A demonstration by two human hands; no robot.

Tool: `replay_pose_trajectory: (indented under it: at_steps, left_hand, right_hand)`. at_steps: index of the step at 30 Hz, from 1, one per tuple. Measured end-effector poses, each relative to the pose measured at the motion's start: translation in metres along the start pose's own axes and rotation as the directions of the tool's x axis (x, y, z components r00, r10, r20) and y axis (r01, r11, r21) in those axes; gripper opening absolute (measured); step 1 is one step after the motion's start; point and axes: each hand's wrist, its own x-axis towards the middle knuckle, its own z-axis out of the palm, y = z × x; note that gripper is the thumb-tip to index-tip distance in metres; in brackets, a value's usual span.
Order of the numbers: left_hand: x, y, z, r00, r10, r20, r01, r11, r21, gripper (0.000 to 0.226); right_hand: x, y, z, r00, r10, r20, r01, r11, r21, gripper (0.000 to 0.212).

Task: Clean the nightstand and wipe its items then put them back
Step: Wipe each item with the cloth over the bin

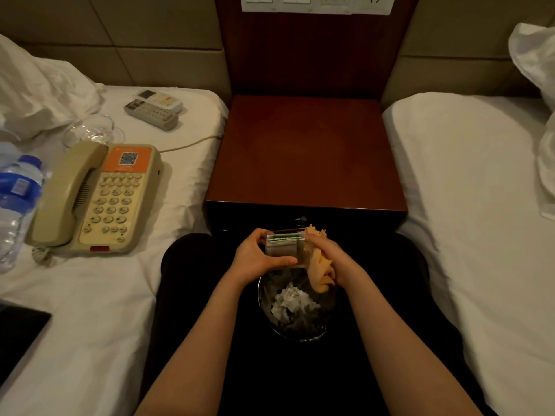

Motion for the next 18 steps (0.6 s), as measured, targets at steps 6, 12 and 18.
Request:
replay_pose_trajectory:
  at_steps: [6,12,18]
  left_hand:
    - [-0.001,0.001,0.006,0.997,-0.067,-0.046,0.07,0.995,0.066,0.063]
    - [0.004,-0.004,0.01,0.994,-0.109,0.02,0.108,0.993,0.056,0.04]
    - [0.002,-0.008,0.019,0.986,-0.107,-0.127,0.121,0.986,0.111,0.044]
  right_hand:
    - [-0.005,0.002,0.008,0.903,-0.229,-0.365,0.233,0.972,-0.033,0.017]
    - [0.008,0.009,0.008,0.89,-0.257,-0.376,0.111,0.924,-0.367,0.029]
    - [-0.011,0.007,0.023,0.716,-0.401,-0.572,0.263,0.913,-0.311,0.032]
